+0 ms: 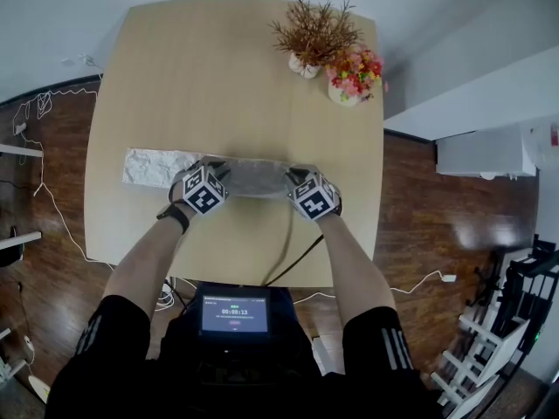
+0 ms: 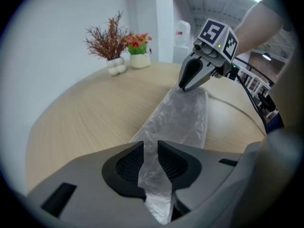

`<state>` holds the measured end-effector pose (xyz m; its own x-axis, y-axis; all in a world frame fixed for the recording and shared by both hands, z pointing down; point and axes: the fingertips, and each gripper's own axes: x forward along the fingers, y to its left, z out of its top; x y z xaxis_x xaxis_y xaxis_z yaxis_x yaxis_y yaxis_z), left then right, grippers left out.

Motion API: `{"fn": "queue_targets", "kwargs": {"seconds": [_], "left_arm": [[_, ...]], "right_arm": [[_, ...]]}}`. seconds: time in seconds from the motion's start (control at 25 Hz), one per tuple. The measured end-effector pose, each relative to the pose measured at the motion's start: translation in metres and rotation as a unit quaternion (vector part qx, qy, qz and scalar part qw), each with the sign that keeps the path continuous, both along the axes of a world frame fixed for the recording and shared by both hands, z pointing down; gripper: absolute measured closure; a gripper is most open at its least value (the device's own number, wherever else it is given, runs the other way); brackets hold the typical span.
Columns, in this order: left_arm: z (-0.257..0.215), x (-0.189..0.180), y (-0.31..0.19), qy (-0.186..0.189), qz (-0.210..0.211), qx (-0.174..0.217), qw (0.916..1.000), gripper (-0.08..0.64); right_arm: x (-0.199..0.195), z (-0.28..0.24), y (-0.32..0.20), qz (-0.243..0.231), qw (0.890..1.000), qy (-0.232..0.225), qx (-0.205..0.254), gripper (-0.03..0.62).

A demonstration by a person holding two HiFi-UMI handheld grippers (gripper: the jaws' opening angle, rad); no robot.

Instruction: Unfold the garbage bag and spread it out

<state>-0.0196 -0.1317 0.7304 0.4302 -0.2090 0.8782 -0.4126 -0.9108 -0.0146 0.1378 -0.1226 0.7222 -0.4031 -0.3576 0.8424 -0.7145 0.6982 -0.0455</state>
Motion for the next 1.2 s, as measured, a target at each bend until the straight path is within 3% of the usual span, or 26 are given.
{"fn": "queue_targets", "kwargs": {"seconds": [0.4, 0.52, 0.64, 0.76, 0.88, 1.04, 1.2], "left_arm": [[-0.003, 0.001, 0.003, 0.001, 0.005, -0.002, 1.0, 0.471], [-0.019, 0.007, -0.003, 0.016, 0.008, 0.021, 0.9996, 0.472], [-0.038, 0.017, -0.007, 0.019, 0.052, 0.06, 0.9967, 0.446], [-0.039, 0.02, -0.005, -0.019, 0.135, 0.085, 0.987, 0.382], [-0.033, 0.014, -0.002, -0.056, 0.194, 0.088, 0.9754, 0.38], [-0.023, 0.002, 0.003, -0.084, 0.232, 0.076, 0.9661, 0.38], [-0.015, -0.006, 0.004, -0.1, 0.235, 0.074, 0.9639, 0.402]], "right_arm": [[-0.005, -0.02, 0.001, -0.017, 0.999, 0.0, 0.05, 0.572], [-0.007, -0.028, 0.002, -0.029, 0.997, 0.004, 0.069, 0.572], [-0.012, -0.035, 0.006, -0.045, 0.995, 0.002, 0.086, 0.572], [-0.018, -0.048, 0.011, -0.061, 0.992, -0.003, 0.109, 0.572], [-0.026, -0.061, 0.017, -0.078, 0.988, -0.004, 0.132, 0.572], [-0.031, -0.075, 0.023, -0.083, 0.985, -0.011, 0.15, 0.572], [-0.033, -0.084, 0.028, -0.087, 0.983, -0.015, 0.161, 0.572]]}}
